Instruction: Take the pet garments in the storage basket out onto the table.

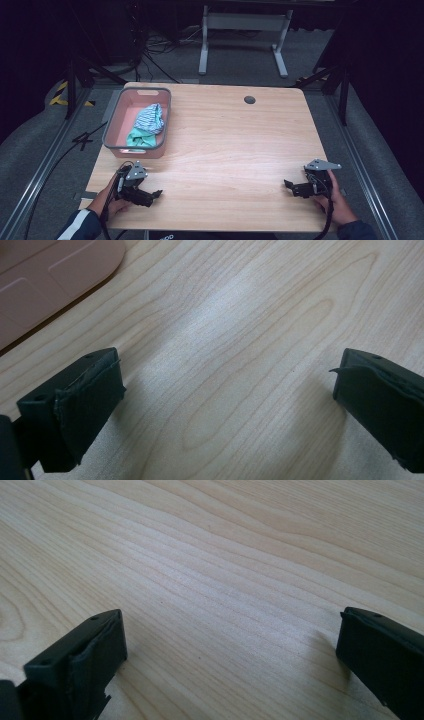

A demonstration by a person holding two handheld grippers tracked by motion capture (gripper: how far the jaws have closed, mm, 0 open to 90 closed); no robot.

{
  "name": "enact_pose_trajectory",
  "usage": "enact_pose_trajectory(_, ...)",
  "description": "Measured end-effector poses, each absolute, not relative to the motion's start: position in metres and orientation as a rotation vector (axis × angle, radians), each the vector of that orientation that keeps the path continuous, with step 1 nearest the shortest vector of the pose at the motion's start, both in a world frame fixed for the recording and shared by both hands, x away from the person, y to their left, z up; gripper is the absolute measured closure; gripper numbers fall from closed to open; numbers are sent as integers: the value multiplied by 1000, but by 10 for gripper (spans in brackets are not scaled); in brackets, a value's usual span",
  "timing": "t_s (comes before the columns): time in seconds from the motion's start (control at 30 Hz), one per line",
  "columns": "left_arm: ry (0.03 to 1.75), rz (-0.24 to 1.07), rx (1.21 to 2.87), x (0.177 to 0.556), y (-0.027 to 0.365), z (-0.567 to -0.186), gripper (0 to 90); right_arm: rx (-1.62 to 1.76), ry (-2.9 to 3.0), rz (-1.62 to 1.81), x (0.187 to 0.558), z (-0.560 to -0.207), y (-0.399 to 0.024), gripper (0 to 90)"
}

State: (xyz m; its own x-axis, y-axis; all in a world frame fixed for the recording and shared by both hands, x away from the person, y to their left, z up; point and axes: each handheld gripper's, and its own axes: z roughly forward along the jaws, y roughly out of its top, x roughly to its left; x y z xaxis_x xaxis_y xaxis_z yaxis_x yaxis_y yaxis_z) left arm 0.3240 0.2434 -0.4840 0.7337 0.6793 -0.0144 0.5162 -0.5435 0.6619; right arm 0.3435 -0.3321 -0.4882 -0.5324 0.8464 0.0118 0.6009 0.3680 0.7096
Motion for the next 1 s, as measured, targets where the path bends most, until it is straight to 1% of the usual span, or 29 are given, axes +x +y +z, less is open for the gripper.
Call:
enact_pose_trajectory(0.3, 911, 327, 2273, 322, 245, -483, 3, 1248, 2288, 959, 346, -488, -332, 2)
enact_pose_trajectory(0.43, 866, 314, 2283, 320, 248, -483, 8, 1250, 2290, 958, 346, -488, -332, 2)
enact_pose_trajectory(0.5, 848, 299, 2293, 320, 251, -482, 59, 1250, 2290, 958, 346, -488, -332, 2)
enact_pose_trajectory(0.53, 832, 296, 2308, 320, 253, -480, 59, 1250, 2290, 958, 346, -488, -332, 2)
enact_pose_trajectory(0.57, 828, 282, 2308, 319, 255, -479, 90, 1250, 2290, 958, 346, -488, -332, 2)
enact_pose_trajectory(0.6, 819, 270, 2320, 320, 258, -477, 160, 1250, 2290, 958, 346, -488, -332, 2)
enact_pose_trajectory(0.73, 818, 265, 2342, 320, 259, -475, 169, 1248, 2291, 957, 346, -488, -332, 2)
enact_pose_trajectory(0.83, 796, 269, 2365, 320, 260, -468, 196, 1248, 2291, 957, 346, -488, -332, 2)
enact_pose_trajectory(1.0, 780, 274, 2334, 317, 267, -454, 207, 1250, 2290, 958, 346, -488, -332, 2)
